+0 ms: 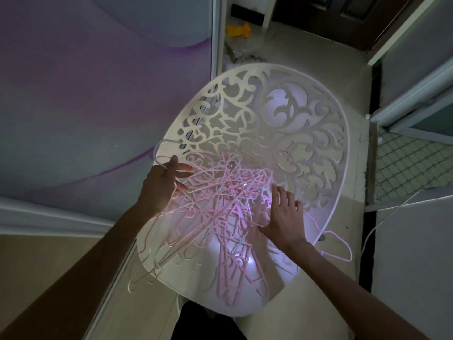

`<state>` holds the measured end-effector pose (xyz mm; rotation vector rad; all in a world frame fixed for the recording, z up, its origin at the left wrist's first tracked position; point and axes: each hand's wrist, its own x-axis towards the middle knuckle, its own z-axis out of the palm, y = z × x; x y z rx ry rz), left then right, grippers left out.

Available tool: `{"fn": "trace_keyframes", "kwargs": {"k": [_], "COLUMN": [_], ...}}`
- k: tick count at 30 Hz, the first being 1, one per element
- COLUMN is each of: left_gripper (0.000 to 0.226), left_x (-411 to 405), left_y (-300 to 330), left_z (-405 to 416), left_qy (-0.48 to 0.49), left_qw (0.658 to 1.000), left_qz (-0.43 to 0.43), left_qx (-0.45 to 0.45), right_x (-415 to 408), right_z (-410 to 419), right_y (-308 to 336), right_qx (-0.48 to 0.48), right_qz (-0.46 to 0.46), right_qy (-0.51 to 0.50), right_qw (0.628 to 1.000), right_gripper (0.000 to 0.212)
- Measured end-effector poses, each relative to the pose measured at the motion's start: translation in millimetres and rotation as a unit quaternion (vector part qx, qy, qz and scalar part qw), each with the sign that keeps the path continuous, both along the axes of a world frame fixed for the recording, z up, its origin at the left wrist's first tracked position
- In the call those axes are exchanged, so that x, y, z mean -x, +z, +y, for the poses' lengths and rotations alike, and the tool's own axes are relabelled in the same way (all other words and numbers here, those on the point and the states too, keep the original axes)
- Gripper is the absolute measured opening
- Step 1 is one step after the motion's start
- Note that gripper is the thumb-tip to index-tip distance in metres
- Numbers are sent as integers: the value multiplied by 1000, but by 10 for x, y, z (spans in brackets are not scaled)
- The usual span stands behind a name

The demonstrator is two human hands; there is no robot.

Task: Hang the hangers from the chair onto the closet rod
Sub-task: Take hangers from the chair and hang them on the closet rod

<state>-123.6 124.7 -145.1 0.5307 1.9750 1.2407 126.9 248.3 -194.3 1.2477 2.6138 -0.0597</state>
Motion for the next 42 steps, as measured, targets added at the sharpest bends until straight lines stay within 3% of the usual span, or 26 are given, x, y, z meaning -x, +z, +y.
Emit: {"fn": "trace_keyframes", "kwargs": {"k": [2, 4, 6, 8, 13, 19, 21, 27, 31, 37, 42], "left_gripper": [47, 50, 58, 61, 34, 32, 31, 33, 33, 31, 31], "left_x": [-7, -8, -29, -72, -272, -175, -108, 8, 18, -31, -169], "left_y": [-80, -217, -335, -393, -250, -152, -164, -282, -328, -339, -314], "left_z": [-8, -33, -61, -17, 272, 470, 497, 529, 426, 350, 317], "left_qy": [71, 124, 134, 107, 56, -11, -42, -13, 18, 46, 52], "left_qw": [996, 979, 945, 930, 980, 997, 997, 997, 996, 997, 997], "left_qz": [-44, -163, -298, -351, -187, -69, -39, -49, -65, -59, -46], "left_qx": [-15, -14, 2, 26, 37, 40, 46, 66, 53, 17, -18], "right_x": [-23, -31, -32, -34, -129, -81, -24, 7, -80, -295, -302], "right_z": [6, 18, 24, 47, 129, 221, 260, 303, 321, 322, 306], "right_y": [-32, -74, -100, -90, -96, -53, -30, 225, 410, 499, 504], "right_qx": [23, 50, 52, 18, -44, 86, 80, -38, -118, -57, -61], "right_qz": [1, 9, 12, 5, 8, -24, -19, 1, -1, 24, 35], "right_qy": [-21, -17, -16, -15, 24, 53, 76, 112, 116, 13, -39], "right_qw": [1000, 999, 998, 1000, 999, 995, 994, 993, 986, 998, 997], "right_gripper": [115, 113, 114, 116, 117, 114, 114, 121, 115, 113, 118]}}
